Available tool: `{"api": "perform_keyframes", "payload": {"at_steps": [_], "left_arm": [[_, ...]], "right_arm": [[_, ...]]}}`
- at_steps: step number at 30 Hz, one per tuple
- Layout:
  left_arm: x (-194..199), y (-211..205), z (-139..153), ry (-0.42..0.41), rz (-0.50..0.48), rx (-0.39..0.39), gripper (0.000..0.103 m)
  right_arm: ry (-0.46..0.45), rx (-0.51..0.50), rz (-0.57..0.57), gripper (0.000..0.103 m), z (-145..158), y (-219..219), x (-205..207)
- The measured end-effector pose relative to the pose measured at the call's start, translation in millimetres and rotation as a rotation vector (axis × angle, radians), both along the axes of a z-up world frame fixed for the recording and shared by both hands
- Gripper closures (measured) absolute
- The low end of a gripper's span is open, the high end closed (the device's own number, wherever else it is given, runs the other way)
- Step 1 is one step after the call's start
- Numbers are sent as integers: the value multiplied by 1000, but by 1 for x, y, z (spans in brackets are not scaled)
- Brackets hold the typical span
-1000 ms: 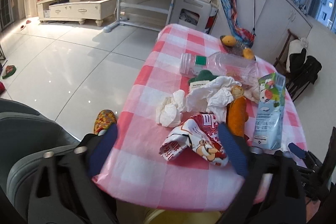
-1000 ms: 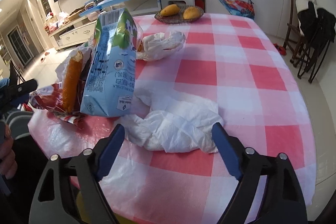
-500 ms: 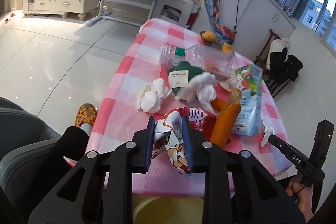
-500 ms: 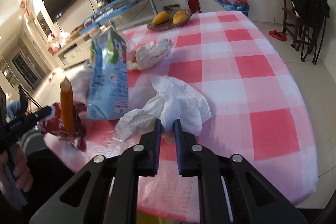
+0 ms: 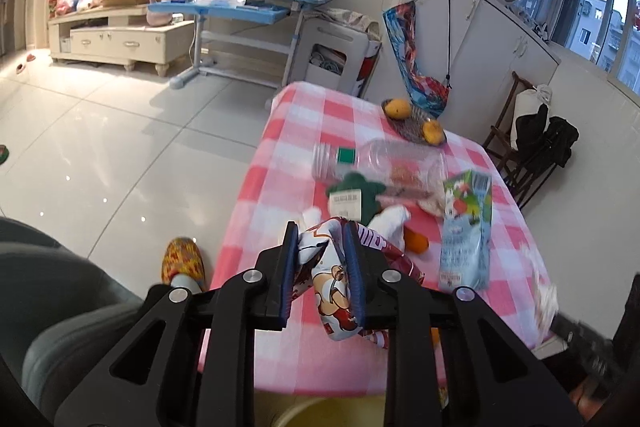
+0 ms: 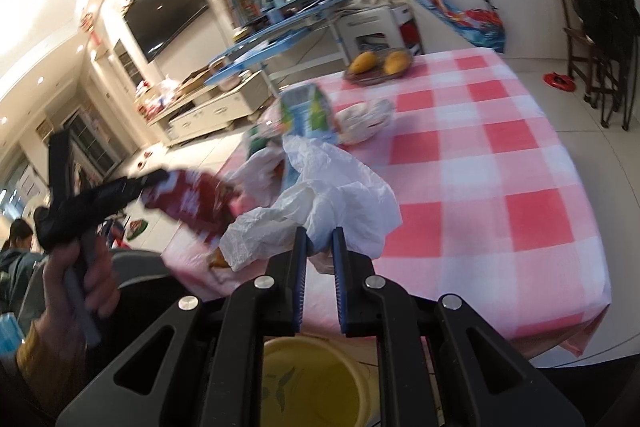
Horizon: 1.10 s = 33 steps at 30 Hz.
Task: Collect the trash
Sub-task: 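Lift the wrapper with the left tool and drop it into the yellow bucket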
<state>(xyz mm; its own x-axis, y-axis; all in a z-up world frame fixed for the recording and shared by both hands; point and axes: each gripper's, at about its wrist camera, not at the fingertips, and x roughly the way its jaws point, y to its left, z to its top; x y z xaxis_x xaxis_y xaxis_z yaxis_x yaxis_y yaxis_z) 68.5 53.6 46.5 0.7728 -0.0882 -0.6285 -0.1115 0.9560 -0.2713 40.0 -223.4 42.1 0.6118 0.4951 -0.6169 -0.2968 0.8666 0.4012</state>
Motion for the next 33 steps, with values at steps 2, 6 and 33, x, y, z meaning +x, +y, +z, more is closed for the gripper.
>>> {"api": "perform_keyframes", "payload": {"at_steps": [2, 6, 33], "left_arm": [[-5, 2, 9, -26, 6, 4, 81], [-25, 12, 25, -68, 19, -15, 81], [-135, -77, -68, 209, -206, 128, 72]], "right_arm": [[0, -10, 39, 89, -1, 10, -6], [24, -39, 144, 90, -7, 33, -22], [-30, -91, 132, 21, -13, 45, -63]]}}
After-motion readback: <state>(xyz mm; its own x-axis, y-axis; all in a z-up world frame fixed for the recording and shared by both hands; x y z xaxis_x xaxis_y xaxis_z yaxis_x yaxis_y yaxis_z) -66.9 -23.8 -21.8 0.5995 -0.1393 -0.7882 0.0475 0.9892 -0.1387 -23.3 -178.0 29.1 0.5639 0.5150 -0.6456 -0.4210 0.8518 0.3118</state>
